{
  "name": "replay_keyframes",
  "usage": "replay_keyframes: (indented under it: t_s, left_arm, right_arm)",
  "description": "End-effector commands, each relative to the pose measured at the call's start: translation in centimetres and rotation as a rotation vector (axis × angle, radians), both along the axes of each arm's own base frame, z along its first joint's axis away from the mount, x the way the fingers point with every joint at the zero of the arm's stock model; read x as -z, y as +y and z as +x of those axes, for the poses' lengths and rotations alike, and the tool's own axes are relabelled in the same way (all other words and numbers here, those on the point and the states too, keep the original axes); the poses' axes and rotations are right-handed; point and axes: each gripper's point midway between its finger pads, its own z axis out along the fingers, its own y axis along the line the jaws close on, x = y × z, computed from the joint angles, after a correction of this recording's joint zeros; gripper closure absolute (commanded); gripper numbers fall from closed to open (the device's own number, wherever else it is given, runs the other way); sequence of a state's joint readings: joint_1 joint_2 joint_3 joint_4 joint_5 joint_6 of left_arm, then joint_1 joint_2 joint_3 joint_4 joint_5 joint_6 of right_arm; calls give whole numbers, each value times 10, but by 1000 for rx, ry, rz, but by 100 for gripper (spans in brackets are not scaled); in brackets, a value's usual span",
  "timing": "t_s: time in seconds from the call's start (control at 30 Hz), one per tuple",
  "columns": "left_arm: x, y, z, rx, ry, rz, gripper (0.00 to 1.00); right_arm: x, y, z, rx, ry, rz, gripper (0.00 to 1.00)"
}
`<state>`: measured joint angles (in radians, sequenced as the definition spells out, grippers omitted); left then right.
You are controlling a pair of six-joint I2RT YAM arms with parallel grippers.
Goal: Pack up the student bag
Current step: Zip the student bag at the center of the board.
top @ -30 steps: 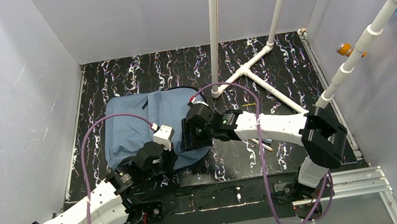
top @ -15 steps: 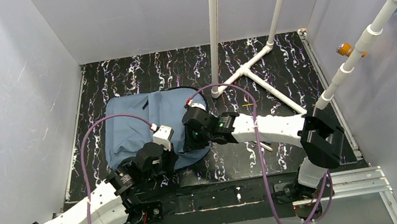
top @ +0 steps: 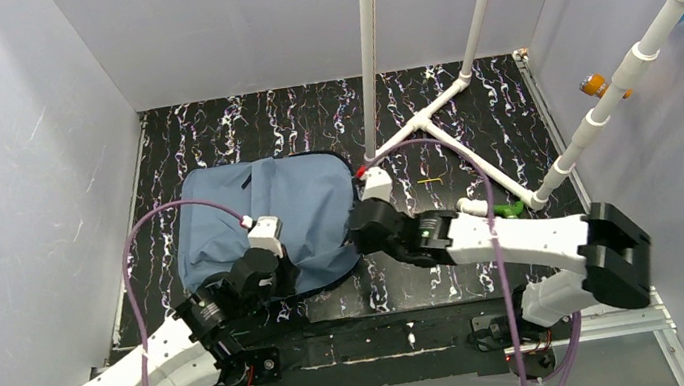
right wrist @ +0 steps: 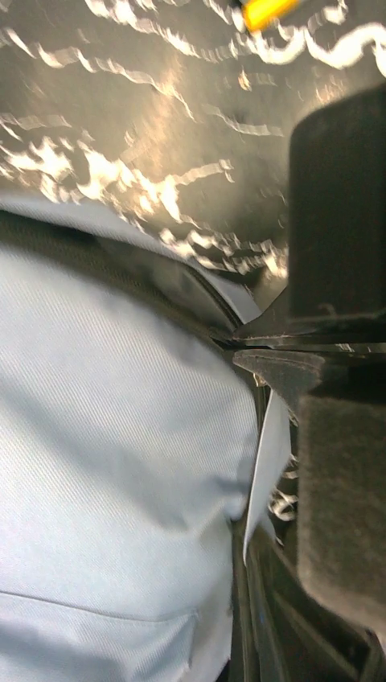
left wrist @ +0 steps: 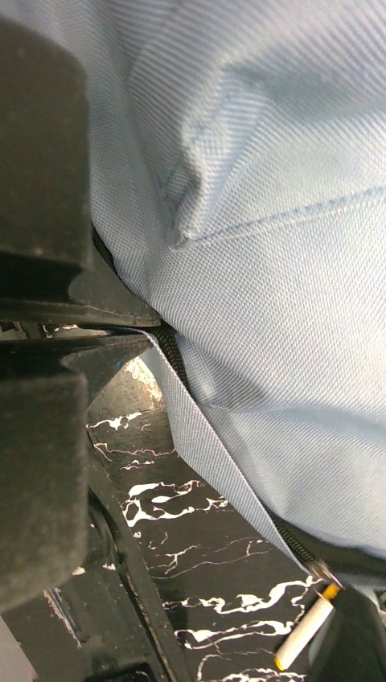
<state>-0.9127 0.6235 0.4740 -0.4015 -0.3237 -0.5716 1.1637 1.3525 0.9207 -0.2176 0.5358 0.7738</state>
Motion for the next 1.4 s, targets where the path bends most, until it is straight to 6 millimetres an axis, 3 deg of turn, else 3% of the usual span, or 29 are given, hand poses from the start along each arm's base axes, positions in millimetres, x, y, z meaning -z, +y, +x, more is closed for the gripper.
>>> replay_keyframes:
  t_s: [0.0, 0.1, 0.23, 0.37, 0.43, 0.53, 0.63, 0.73, 0.93, 1.03, 1.07, 1.17, 1.37]
  left_arm:
    - [6, 53, -3, -195, 0, 112, 100]
    - [4, 47, -7, -156, -1, 80, 100]
    - [-8, 18, -16, 36, -11, 10, 100]
    - [-43, -11, -23, 239, -90, -68, 63]
    - [-64, -24, -23, 330, -156, -95, 50]
    - [-89, -46, -16, 426, -242, -111, 45]
    - [-94, -70, -6, 500, -291, -99, 45]
    - [-85, -92, 9, 541, -343, -41, 45]
    - [-62, -104, 30, 495, -335, 53, 54]
    - [-51, -93, 31, 439, -309, 77, 89]
    - [-46, -89, 27, 439, -288, 81, 96]
    - [-33, -76, 7, 455, -219, 66, 100]
    - [-19, -44, -34, 451, -85, 10, 100]
  right_arm:
    - [-45, -35, 56, 90, -295, 3, 99]
    - [-56, -15, 61, -33, -285, 46, 99]
    - [-72, 17, 45, -206, -254, 132, 99]
    - [-81, 36, 21, -324, -188, 237, 99]
    - [-83, 38, 11, -341, -151, 299, 99]
    - [-85, 36, 2, -335, -117, 349, 99]
    - [-87, 32, 0, -318, -104, 363, 99]
    - [-95, 27, -1, -300, -110, 381, 99]
    - [-108, 20, 0, -274, -122, 399, 99]
    - [-105, 12, 6, -215, -125, 387, 99]
    - [-103, 7, 11, -183, -134, 370, 99]
    - [-98, -12, 38, -94, -178, 298, 99]
    - [-100, -37, 120, -32, -206, 323, 99]
